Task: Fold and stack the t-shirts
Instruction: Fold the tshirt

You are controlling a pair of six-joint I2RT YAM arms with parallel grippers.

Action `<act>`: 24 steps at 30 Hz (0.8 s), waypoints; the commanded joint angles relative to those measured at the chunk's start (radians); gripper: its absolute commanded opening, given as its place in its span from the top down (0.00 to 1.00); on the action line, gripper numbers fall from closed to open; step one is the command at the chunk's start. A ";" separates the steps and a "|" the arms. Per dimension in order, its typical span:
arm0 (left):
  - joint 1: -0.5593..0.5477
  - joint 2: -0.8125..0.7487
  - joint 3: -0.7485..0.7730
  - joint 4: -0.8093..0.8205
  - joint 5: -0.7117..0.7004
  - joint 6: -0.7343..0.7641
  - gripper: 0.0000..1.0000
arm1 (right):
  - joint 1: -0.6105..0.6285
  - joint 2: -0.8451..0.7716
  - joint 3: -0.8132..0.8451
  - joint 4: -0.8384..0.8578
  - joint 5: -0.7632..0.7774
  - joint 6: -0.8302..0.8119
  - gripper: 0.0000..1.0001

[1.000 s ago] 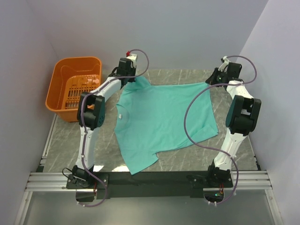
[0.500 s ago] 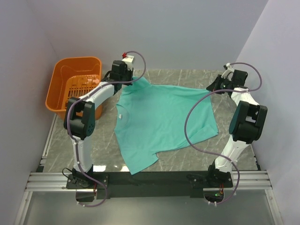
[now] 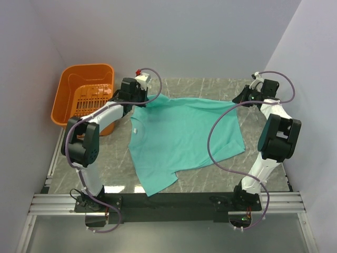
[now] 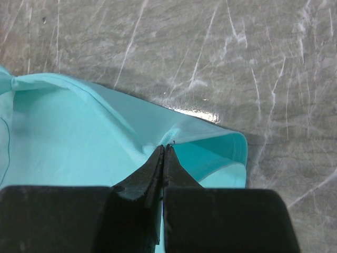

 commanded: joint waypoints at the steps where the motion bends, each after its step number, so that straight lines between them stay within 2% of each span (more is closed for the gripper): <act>1: -0.009 -0.091 -0.021 0.050 0.045 0.020 0.99 | -0.010 -0.005 0.030 -0.001 0.012 -0.017 1.00; 18: -0.035 -0.180 -0.096 -0.017 0.053 0.030 0.99 | -0.008 0.073 0.127 -0.013 0.046 0.024 0.99; 24: -0.048 -0.203 -0.107 -0.025 0.061 0.025 0.99 | 0.005 0.141 0.211 -0.054 0.078 0.055 0.99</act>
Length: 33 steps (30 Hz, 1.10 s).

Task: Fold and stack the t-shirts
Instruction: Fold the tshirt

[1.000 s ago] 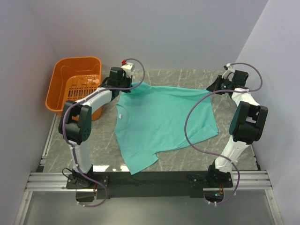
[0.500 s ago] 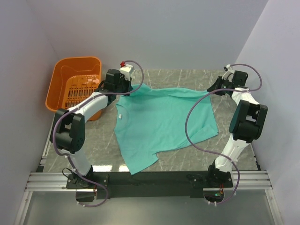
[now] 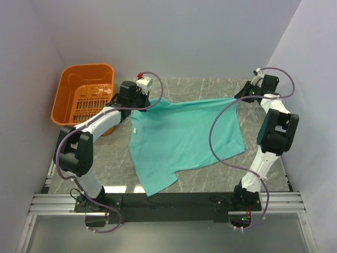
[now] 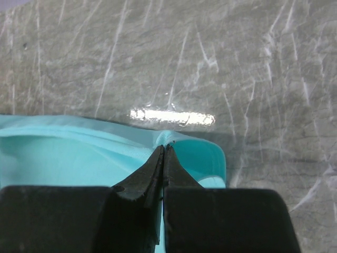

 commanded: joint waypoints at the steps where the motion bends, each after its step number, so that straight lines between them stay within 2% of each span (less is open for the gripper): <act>1: -0.012 -0.065 -0.003 0.001 0.024 0.003 0.99 | 0.011 0.039 0.077 -0.027 0.042 0.023 0.98; 7: -0.024 -0.068 -0.009 -0.010 0.021 0.004 0.99 | 0.042 0.086 0.125 -0.048 0.077 0.031 0.98; 33: -0.032 -0.149 -0.095 -0.028 -0.005 0.001 0.99 | 0.033 0.036 0.041 -0.023 0.088 0.011 0.94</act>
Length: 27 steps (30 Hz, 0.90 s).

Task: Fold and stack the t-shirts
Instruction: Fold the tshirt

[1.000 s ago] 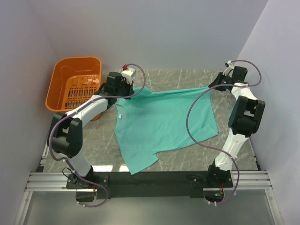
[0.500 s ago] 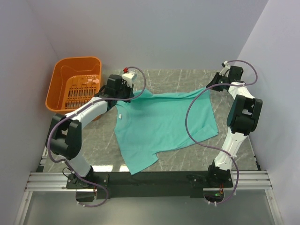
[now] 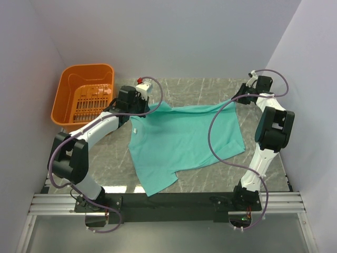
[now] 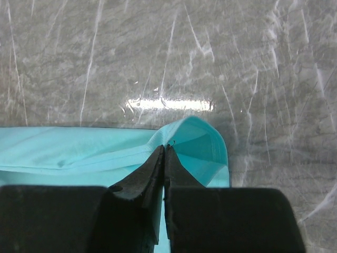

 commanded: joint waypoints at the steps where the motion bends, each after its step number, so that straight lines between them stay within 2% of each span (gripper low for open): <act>1: -0.007 -0.051 -0.004 0.011 0.001 0.001 0.99 | -0.007 -0.044 -0.010 0.013 0.008 -0.014 0.93; 27: -0.041 -0.068 -0.047 -0.020 -0.038 0.004 0.99 | -0.014 -0.071 -0.040 0.007 0.011 -0.028 0.91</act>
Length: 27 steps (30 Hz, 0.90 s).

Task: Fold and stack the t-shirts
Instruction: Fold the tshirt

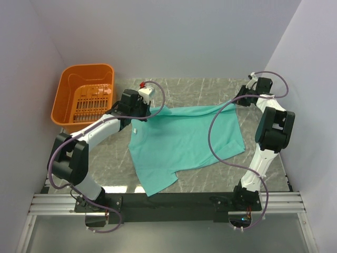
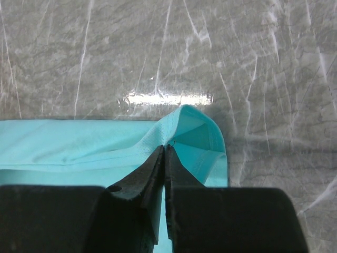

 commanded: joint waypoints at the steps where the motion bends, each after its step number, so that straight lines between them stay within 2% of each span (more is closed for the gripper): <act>1: -0.010 -0.057 -0.012 -0.005 -0.017 0.004 0.99 | -0.009 -0.064 -0.007 0.013 0.012 -0.012 0.91; 13: -0.027 -0.060 -0.020 -0.022 -0.040 0.003 0.99 | -0.010 -0.082 -0.036 0.010 0.019 -0.035 0.91; 17: -0.028 -0.055 -0.022 -0.036 -0.042 0.006 0.99 | -0.015 -0.088 -0.044 -0.005 0.026 -0.055 0.86; 20: -0.036 -0.049 -0.023 -0.048 -0.046 0.009 0.97 | -0.024 -0.105 -0.050 -0.028 0.033 -0.078 0.71; 21: -0.036 -0.047 -0.023 -0.055 -0.051 0.009 0.96 | -0.028 -0.122 -0.052 -0.037 0.035 -0.091 0.58; 23: -0.040 -0.043 -0.025 -0.060 -0.052 0.007 0.96 | -0.036 -0.146 -0.074 -0.033 0.045 -0.092 0.47; 24: -0.040 -0.040 -0.023 -0.062 -0.052 0.009 0.96 | -0.042 -0.175 -0.082 -0.028 0.050 -0.095 0.38; 27: -0.044 -0.029 -0.019 -0.065 -0.051 0.009 0.97 | -0.048 -0.226 -0.110 -0.034 0.044 -0.104 0.33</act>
